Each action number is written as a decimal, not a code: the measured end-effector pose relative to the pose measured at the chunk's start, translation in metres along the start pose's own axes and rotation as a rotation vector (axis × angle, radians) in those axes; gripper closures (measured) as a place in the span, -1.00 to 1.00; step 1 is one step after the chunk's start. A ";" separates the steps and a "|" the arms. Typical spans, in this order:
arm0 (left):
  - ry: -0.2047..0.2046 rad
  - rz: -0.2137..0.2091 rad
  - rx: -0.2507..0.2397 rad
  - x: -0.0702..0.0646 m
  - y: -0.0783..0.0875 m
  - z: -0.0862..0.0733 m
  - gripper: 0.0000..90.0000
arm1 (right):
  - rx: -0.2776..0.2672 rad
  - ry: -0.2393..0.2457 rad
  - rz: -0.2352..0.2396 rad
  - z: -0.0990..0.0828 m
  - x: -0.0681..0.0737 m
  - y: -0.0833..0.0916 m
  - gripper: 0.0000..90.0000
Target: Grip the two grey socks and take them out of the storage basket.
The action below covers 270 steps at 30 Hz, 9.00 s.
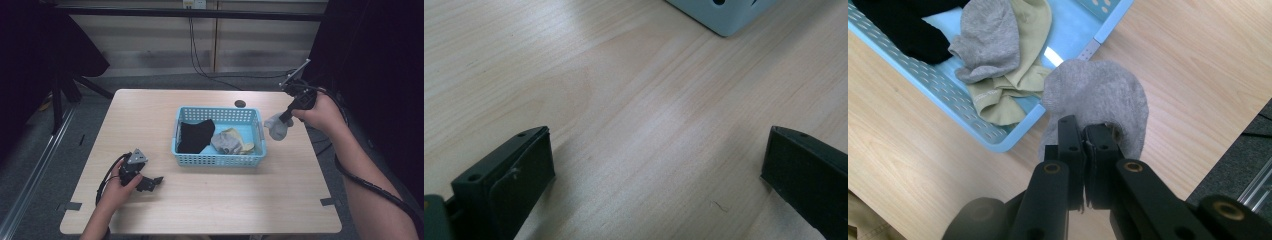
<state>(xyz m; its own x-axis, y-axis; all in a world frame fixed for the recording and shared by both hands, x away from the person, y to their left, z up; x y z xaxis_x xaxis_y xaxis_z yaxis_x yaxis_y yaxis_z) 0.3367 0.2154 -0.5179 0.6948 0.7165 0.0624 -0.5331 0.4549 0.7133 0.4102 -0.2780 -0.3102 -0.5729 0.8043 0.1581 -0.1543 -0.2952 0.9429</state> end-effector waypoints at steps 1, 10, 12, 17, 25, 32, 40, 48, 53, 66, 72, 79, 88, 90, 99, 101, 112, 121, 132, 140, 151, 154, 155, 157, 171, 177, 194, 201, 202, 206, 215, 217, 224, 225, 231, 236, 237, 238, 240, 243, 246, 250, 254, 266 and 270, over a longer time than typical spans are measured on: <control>0.001 0.000 -0.002 0.000 0.000 0.000 -1.00 | 0.002 -0.005 0.000 -0.001 -0.001 -0.001 0.94; 0.001 0.002 -0.002 0.000 0.000 0.000 -1.00 | 0.026 -0.037 -0.007 -0.009 -0.014 -0.021 0.94; 0.001 0.002 -0.004 0.000 0.000 0.000 -1.00 | 0.023 -0.042 -0.007 -0.010 -0.016 -0.026 0.93; 0.001 0.002 -0.003 0.000 0.000 0.000 -1.00 | 0.039 -0.055 -0.012 -0.015 -0.021 -0.039 0.92; 0.006 -0.001 -0.002 -0.001 0.000 0.000 -1.00 | 0.048 -0.060 -0.012 -0.021 -0.026 -0.056 0.93; 0.003 0.000 -0.005 0.000 0.000 0.000 -1.00 | 0.059 -0.062 0.002 -0.026 -0.028 -0.078 0.94; -0.007 -0.001 0.003 0.000 0.000 0.000 -1.00 | 0.075 -0.073 0.023 -0.033 -0.028 -0.091 0.84; -0.006 0.000 0.000 0.000 0.000 0.000 -1.00 | 0.071 -0.073 0.022 -0.041 -0.026 -0.088 0.73; -0.007 0.000 0.004 0.000 0.000 0.000 -1.00 | 0.071 -0.068 0.016 -0.041 -0.022 -0.081 0.60; 0.004 0.001 -0.005 0.000 0.000 0.000 -1.00 | 0.056 -0.054 -0.010 -0.023 -0.006 -0.059 0.19; 0.004 0.001 -0.005 0.000 0.000 0.000 -1.00 | 0.014 -0.054 -0.025 -0.010 0.002 -0.052 -0.12; 0.004 0.001 -0.005 0.000 0.000 0.000 -1.00 | -0.001 -0.049 -0.004 0.004 0.015 -0.056 -0.25; 0.005 0.000 -0.006 -0.001 0.000 0.000 -1.00 | -0.012 -0.007 0.025 0.021 0.030 -0.071 -0.25; 0.005 0.000 -0.006 -0.001 0.000 0.000 -1.00 | -0.011 -0.008 0.028 0.023 0.034 -0.076 -0.25; 0.004 -0.003 -0.005 0.000 0.000 0.000 -1.00 | -0.003 0.017 0.049 0.033 0.044 -0.097 -0.25; 0.004 -0.002 -0.005 0.000 0.000 0.000 -1.00 | -0.008 0.010 0.054 0.033 0.045 -0.099 -0.25; 0.006 -0.006 -0.002 -0.001 0.000 0.000 -1.00 | 0.005 0.013 0.072 0.037 0.052 -0.122 -0.23; 0.008 -0.003 -0.005 -0.001 0.000 0.000 -1.00 | 0.016 0.016 0.088 0.038 0.056 -0.138 -0.22; -0.006 -0.003 0.002 0.000 0.000 -0.001 -1.00 | 0.019 0.001 0.095 0.037 0.056 -0.155 -0.14; -0.005 -0.004 0.003 0.000 0.001 -0.001 -1.00 | 0.032 0.017 0.109 0.038 0.060 -0.162 -0.09; -0.004 -0.002 0.003 -0.001 0.001 -0.001 -1.00 | 0.041 0.057 0.148 0.048 0.079 -0.163 0.05; -0.006 -0.003 0.004 0.000 0.001 -0.001 -1.00 | 0.056 0.066 0.163 0.050 0.083 -0.168 0.14; -0.004 -0.002 0.003 -0.001 0.001 -0.001 -1.00 | 0.058 0.067 0.160 0.051 0.084 -0.169 0.19; -0.005 -0.003 0.003 -0.001 0.001 -0.001 -1.00 | 0.070 0.069 0.156 0.051 0.084 -0.172 0.27; 0.004 -0.005 -0.005 -0.001 0.000 -0.001 -1.00 | 0.109 0.085 0.124 0.051 0.081 -0.164 0.89; -0.001 -0.006 -0.004 -0.001 0.000 -0.001 -1.00 | 0.137 0.097 0.112 0.052 0.079 -0.153 0.89; -0.002 -0.005 -0.003 -0.001 0.001 -0.001 -1.00 | 0.106 0.104 0.081 0.062 0.073 -0.109 0.89; -0.002 -0.008 -0.001 -0.001 0.001 -0.001 -1.00 | 0.082 0.098 0.073 0.066 0.072 -0.090 0.89; -0.003 -0.006 -0.001 -0.001 0.001 -0.001 -1.00 | 0.081 0.105 0.067 0.066 0.072 -0.087 0.89; -0.002 -0.008 -0.001 -0.001 0.001 -0.001 -1.00 | 0.074 0.101 0.062 0.067 0.071 -0.077 0.89; -0.002 -0.008 -0.001 -0.001 0.001 -0.001 -1.00 | 0.050 0.090 0.052 0.065 0.061 -0.058 0.89; -0.002 -0.008 -0.001 -0.001 0.001 -0.001 -1.00 | 0.045 0.089 0.057 0.064 0.060 -0.055 0.89; -0.003 -0.005 -0.001 -0.001 0.001 -0.001 -1.00 | 0.022 0.068 0.043 0.058 0.048 -0.040 0.89; -0.003 -0.005 -0.001 -0.001 0.001 -0.001 -1.00 | 0.022 0.068 0.043 0.058 0.048 -0.040 0.89; 0.001 -0.005 -0.004 -0.001 0.001 -0.001 -1.00 | 0.001 0.047 0.026 0.050 0.037 -0.027 0.89; -0.002 -0.008 -0.002 -0.001 0.001 -0.001 -1.00 | -0.015 0.028 0.025 0.044 0.029 -0.022 0.89; -0.002 -0.008 -0.002 -0.001 0.001 -0.001 -1.00 | -0.015 0.028 0.025 0.044 0.029 -0.022 0.89; -0.003 -0.007 -0.001 -0.001 0.001 -0.001 -1.00 | -0.017 0.023 0.023 0.042 0.027 -0.022 0.89; 0.002 -0.007 -0.004 -0.001 0.001 -0.001 -1.00 | -0.012 0.017 0.018 0.040 0.024 -0.022 0.89; 0.002 -0.007 -0.004 -0.001 0.001 -0.001 -1.00 | -0.012 0.009 0.012 0.038 0.022 -0.022 0.89; -0.002 -0.008 -0.001 -0.001 0.001 -0.001 -1.00 | -0.013 0.007 0.007 0.034 0.018 -0.023 0.89; -0.002 -0.008 -0.001 -0.001 0.001 -0.001 -1.00 | -0.013 -0.004 -0.006 0.027 0.010 -0.021 0.89; -0.002 -0.008 -0.001 -0.001 0.001 -0.001 -1.00 | -0.024 -0.016 -0.008 0.021 0.005 -0.018 0.89; -0.001 -0.006 -0.004 -0.001 0.000 -0.001 -1.00 | -0.028 -0.066 -0.029 0.005 -0.011 -0.016 0.89; 0.004 -0.005 -0.006 -0.001 0.000 -0.001 -1.00 | -0.025 -0.079 -0.034 0.001 -0.016 -0.020 0.89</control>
<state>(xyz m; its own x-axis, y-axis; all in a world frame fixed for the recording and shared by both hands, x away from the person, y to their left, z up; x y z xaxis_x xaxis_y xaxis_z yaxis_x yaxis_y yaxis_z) 0.3351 0.2152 -0.5183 0.6958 0.7161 0.0560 -0.5326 0.4620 0.7092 0.4232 -0.2840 -0.3313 -0.5018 0.8520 0.1492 -0.1936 -0.2788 0.9406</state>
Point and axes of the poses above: each handheld gripper's, and its own axes: y roughly backward along the jaws, z roughly out of its top, x roughly to its left, the point moved 1 cm from there along -y, roughly forward along the jaws, and after that the axes turned 6 degrees about z, right-handed, at the moved point
